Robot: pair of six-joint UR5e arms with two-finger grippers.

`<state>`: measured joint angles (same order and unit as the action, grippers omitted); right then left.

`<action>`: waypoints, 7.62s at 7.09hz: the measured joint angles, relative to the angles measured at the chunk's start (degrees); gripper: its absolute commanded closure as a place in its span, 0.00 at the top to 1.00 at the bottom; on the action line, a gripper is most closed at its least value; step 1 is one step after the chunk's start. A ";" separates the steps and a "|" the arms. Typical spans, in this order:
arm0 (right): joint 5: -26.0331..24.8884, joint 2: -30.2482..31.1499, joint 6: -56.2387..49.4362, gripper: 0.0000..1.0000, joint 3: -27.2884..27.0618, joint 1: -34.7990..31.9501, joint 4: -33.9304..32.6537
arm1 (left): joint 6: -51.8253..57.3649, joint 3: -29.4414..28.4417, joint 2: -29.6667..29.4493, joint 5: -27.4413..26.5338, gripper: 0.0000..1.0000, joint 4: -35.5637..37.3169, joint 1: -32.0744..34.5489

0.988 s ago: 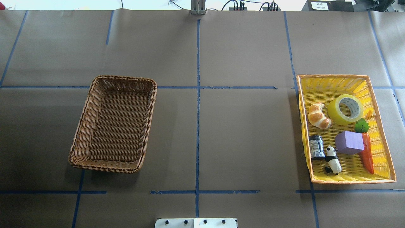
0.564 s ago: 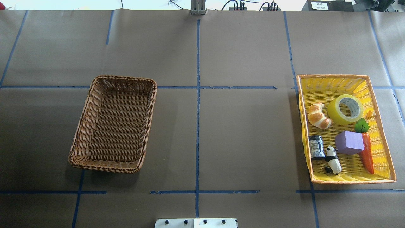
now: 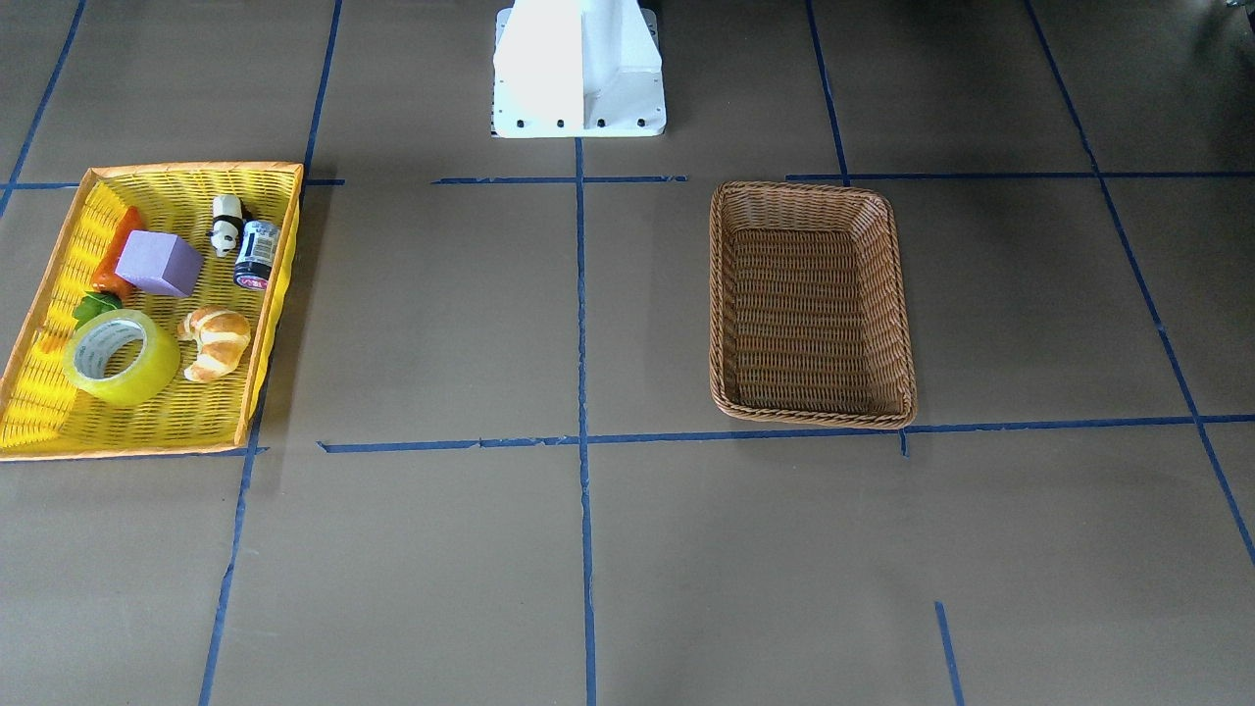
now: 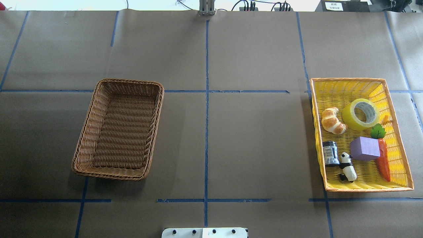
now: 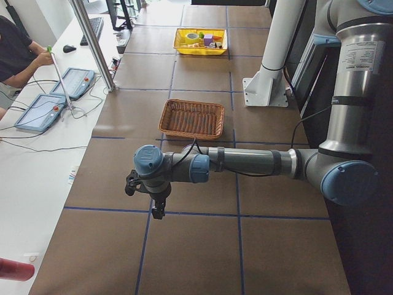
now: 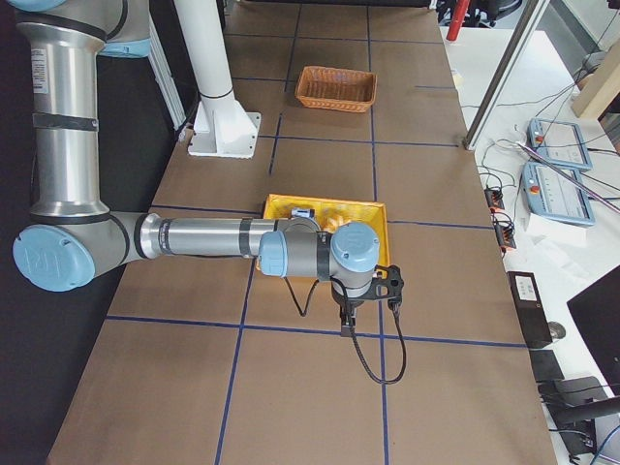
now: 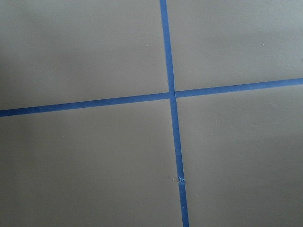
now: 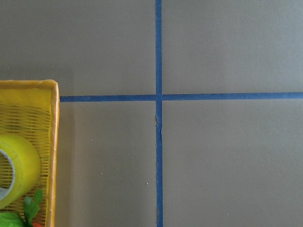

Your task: Move tape to another basket

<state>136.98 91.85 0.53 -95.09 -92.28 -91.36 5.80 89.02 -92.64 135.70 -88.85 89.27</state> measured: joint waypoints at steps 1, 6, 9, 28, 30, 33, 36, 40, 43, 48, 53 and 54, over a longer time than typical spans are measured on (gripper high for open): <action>-0.08 -1.29 0.00 1.00 0.12 0.20 -0.19 | 0.00 0.24 -0.18 -0.03 1.00 -0.01 -0.03; 0.14 -4.36 13.98 1.00 -2.75 9.43 5.48 | -0.14 4.04 -0.64 -0.01 1.00 0.07 -0.20; -2.39 -3.77 33.97 1.00 -2.45 20.58 20.51 | -0.12 4.53 -0.59 0.01 1.00 0.08 -0.31; -9.93 -4.49 36.18 0.01 3.65 33.31 22.44 | 0.00 5.92 -0.58 0.06 1.00 -0.01 -0.25; -8.84 -4.39 35.81 0.00 2.99 31.68 23.55 | -0.02 6.18 -0.59 0.09 1.00 0.03 -0.26; -0.76 -3.64 35.95 0.00 2.34 23.65 30.72 | -0.09 7.66 -0.09 0.10 1.00 0.26 -0.24; 2.13 -6.99 44.90 0.01 -1.17 22.13 34.64 | 0.02 8.36 0.00 0.17 1.00 0.03 -0.25; -11.55 -16.58 74.95 0.02 -5.64 35.97 43.49 | -7.04 8.31 -1.69 0.09 1.00 -5.05 -5.86; -25.30 -16.70 83.03 0.02 -8.77 44.81 48.22 | -26.51 1.62 1.86 -0.56 1.00 -34.61 -9.43; -41.42 -16.74 99.40 0.02 -13.22 60.67 60.96 | -84.14 0.32 0.98 -0.25 1.00 -75.87 -19.83; -54.05 -17.57 105.72 0.02 -12.97 75.22 85.42 | -131.84 7.48 -7.82 -0.44 1.00 -94.73 -30.01; -51.56 -17.88 105.97 0.02 -13.07 75.78 87.40 | -135.12 10.46 -9.34 -0.49 1.00 -95.09 -32.62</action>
<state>85.42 73.98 106.50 -108.16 -16.50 -3.96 -129.31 99.49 -101.98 135.20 -183.94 56.65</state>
